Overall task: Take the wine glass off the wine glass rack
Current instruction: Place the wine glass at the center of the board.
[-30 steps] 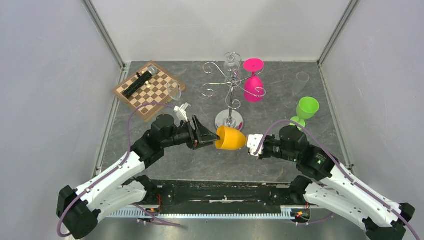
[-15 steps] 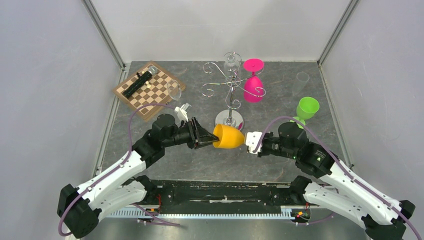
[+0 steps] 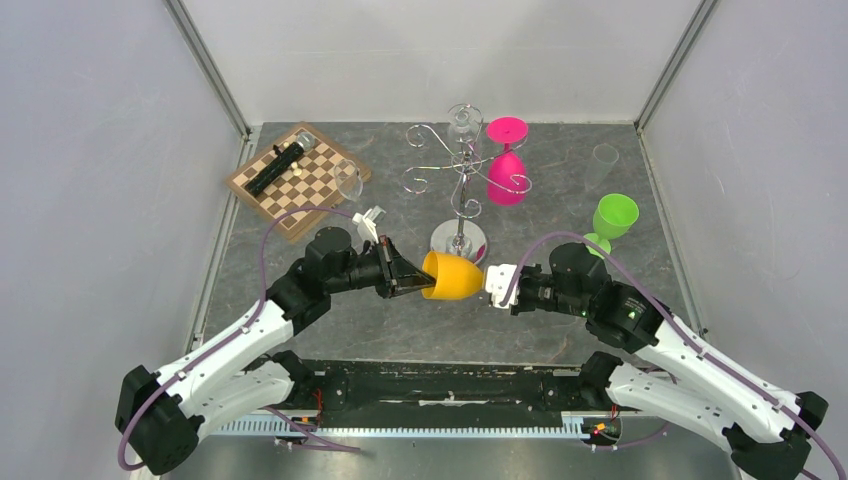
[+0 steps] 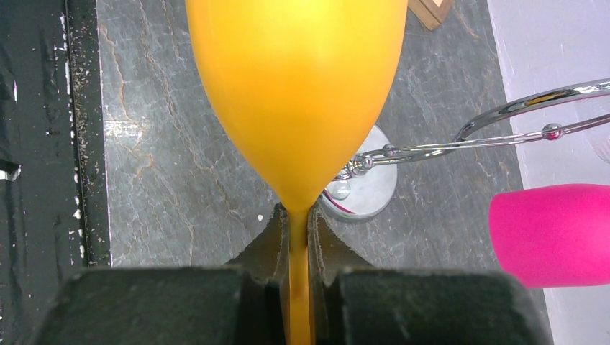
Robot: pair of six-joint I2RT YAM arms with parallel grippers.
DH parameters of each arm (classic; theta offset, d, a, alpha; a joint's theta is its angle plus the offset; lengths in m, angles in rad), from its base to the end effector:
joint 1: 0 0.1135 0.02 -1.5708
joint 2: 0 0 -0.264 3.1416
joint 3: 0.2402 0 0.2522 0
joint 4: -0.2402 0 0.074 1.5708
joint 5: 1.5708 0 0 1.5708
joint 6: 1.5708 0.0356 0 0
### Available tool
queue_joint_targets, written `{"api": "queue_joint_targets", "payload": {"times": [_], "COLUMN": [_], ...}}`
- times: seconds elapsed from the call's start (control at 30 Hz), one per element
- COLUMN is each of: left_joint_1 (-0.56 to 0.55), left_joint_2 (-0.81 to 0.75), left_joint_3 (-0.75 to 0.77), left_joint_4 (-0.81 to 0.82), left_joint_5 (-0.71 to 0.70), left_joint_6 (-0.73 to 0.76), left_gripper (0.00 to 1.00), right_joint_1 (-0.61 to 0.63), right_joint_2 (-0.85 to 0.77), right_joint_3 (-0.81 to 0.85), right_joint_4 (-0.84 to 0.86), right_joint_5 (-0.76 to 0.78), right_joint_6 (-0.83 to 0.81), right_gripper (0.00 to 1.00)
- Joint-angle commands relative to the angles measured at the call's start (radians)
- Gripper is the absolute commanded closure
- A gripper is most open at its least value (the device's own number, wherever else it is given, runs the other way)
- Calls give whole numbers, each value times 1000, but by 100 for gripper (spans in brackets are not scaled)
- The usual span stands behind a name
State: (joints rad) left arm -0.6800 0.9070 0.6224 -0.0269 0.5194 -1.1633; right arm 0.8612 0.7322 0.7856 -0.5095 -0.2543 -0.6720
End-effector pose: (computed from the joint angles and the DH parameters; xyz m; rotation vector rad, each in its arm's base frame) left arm 0.1515 -0.1453 0.2781 -0.1134 2.2470 -1.6368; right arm 0.0990 0.1291 0.3152 -1.5210 1.3467 0.3770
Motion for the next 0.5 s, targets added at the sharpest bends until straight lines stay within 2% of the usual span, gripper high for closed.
{"api": "queue_joint_targets", "payload": {"times": [0.0,0.13,0.33,0.47], "left_joint_1": [5,5,5,5], "left_joint_2": [0,-6,-25,-52], "left_joint_3": [12,26,46,50], "left_joint_4": [40,32,-46,-94], "left_joint_5": [31,30,8,-18], "left_joint_6": [-19,-7,16,34], "left_gripper": [98,98,98,98], "right_joint_1": [9,10,10,11], "right_joint_2": [3,-6,-31,-70], "right_joint_3": [52,48,51,52], "right_joint_4": [53,64,49,31], "right_joint_5": [12,16,48,38], "right_joint_6": [-5,0,0,1], "right_gripper": [100,100,66,52]}}
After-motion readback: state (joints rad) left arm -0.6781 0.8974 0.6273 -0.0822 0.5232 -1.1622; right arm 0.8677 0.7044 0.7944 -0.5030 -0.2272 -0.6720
